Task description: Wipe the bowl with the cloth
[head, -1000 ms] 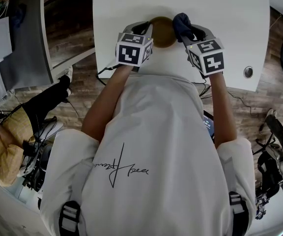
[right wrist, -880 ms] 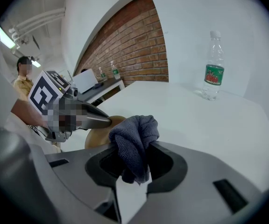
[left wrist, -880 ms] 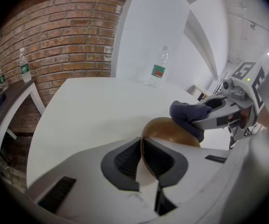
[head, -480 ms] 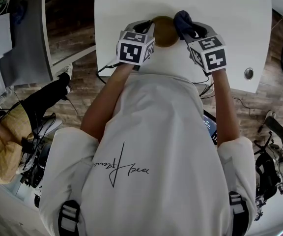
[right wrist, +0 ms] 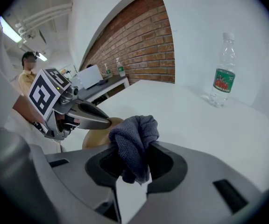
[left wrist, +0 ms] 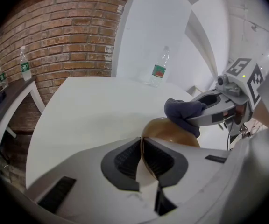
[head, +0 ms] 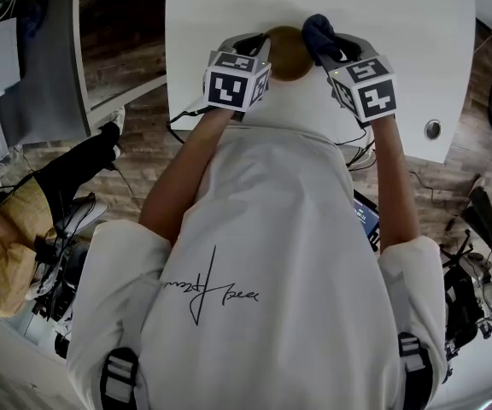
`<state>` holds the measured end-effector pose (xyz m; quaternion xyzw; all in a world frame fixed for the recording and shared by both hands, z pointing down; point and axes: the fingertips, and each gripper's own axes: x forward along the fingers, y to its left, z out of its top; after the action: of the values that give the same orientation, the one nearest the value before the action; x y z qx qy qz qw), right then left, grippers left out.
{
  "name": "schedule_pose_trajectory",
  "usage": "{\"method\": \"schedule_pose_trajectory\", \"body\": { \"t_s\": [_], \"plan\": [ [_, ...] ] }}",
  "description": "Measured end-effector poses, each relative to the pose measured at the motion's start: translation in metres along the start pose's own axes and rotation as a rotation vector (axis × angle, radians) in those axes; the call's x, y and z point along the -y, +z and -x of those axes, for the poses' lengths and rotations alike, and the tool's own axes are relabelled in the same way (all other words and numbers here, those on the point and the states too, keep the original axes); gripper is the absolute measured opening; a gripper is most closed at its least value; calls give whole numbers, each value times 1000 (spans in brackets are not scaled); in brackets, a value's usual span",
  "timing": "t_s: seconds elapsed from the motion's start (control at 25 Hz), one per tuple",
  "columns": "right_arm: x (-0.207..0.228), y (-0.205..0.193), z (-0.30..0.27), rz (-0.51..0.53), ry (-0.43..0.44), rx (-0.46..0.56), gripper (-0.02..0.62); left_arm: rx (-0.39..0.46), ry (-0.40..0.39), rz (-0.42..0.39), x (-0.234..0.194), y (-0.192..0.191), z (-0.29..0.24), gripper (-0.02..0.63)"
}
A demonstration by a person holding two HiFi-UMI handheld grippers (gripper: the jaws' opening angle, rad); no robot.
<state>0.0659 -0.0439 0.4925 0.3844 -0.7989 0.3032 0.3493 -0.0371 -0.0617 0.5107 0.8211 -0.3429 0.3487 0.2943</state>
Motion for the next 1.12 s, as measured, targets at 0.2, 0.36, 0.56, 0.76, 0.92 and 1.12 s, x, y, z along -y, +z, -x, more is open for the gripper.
{"method": "schedule_pose_trajectory", "body": {
  "t_s": [0.2, 0.36, 0.56, 0.76, 0.92, 1.12],
  "plan": [
    [0, 0, -1, 23, 10, 0, 98, -1, 1, -6, 2, -2, -1, 21],
    [0, 3, -1, 54, 23, -4, 98, -1, 1, -7, 3, -1, 0, 21],
    [-2, 7, -3, 86, 32, -14, 98, -1, 1, -5, 1, -2, 2, 21],
    [-2, 11, -3, 117, 37, -21, 98, 3, 1, -6, 3, 0, 2, 21],
    [-2, 12, -3, 135, 46, -26, 98, 1, 2, -7, 4, 0, 2, 21],
    [-3, 15, -4, 159, 55, -35, 98, 0, 3, -8, 3, 0, 3, 21]
  ]
}}
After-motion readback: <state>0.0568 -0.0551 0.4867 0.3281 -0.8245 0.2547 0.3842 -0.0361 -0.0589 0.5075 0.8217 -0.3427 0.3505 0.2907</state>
